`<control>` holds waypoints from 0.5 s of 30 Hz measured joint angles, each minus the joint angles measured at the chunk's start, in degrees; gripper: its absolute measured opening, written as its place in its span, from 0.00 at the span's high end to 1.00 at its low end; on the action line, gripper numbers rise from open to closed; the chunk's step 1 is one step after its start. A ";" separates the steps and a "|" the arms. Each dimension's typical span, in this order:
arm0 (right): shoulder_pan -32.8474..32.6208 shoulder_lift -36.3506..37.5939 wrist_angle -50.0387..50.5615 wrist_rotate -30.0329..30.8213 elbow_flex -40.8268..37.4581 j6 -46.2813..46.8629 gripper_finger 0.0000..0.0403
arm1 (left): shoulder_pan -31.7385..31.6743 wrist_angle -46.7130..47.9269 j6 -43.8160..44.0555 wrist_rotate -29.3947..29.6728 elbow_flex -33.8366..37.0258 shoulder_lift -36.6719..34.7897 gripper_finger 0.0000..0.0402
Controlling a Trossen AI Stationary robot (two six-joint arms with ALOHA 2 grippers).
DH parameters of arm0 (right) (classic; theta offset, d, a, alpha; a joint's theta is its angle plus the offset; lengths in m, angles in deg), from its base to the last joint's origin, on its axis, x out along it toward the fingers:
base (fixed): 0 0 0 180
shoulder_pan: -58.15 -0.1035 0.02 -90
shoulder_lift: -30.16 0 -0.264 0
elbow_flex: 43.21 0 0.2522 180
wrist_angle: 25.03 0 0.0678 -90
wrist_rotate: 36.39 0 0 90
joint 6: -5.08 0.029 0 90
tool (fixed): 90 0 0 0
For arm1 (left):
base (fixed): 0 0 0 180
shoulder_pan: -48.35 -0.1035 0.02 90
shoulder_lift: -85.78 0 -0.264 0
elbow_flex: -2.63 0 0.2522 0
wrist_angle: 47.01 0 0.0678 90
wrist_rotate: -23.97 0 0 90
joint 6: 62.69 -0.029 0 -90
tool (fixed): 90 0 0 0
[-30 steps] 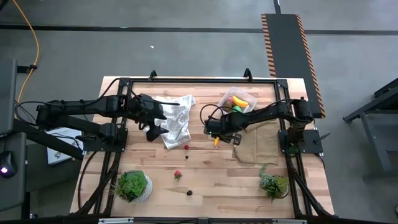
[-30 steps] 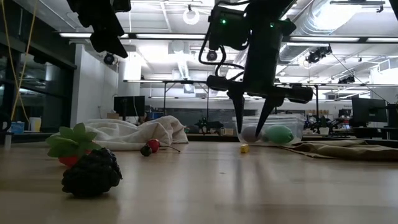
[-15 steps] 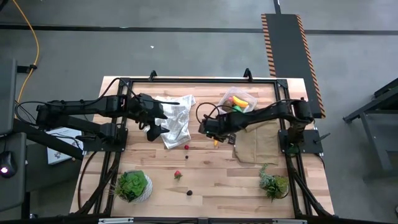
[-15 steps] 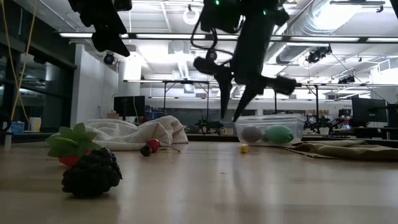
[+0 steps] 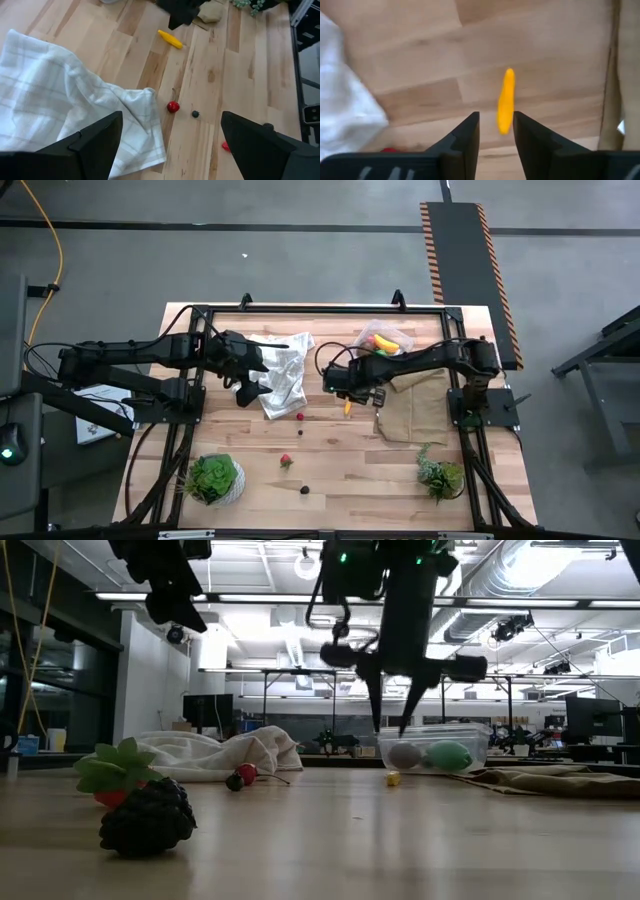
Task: Pick and placing Produce into tupperware
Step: Put the yellow corn into the transparent bin
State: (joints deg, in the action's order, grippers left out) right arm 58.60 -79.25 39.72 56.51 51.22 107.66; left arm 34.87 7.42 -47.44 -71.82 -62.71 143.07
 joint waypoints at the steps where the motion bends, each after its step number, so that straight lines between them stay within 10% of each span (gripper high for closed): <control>1: 0.10 -0.93 -0.02 -0.95 0.00 -0.50 0.71 | -0.01 0.14 0.06 -0.36 0.00 -0.01 0.18; 15: -0.02 -6.49 -2.55 -4.49 -0.04 -0.61 0.68 | 0.01 1.14 0.07 -1.04 0.00 0.01 0.18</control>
State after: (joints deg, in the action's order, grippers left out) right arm 58.58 -85.73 37.17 52.02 51.17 107.05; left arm 34.88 8.56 -47.37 -72.87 -62.71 143.08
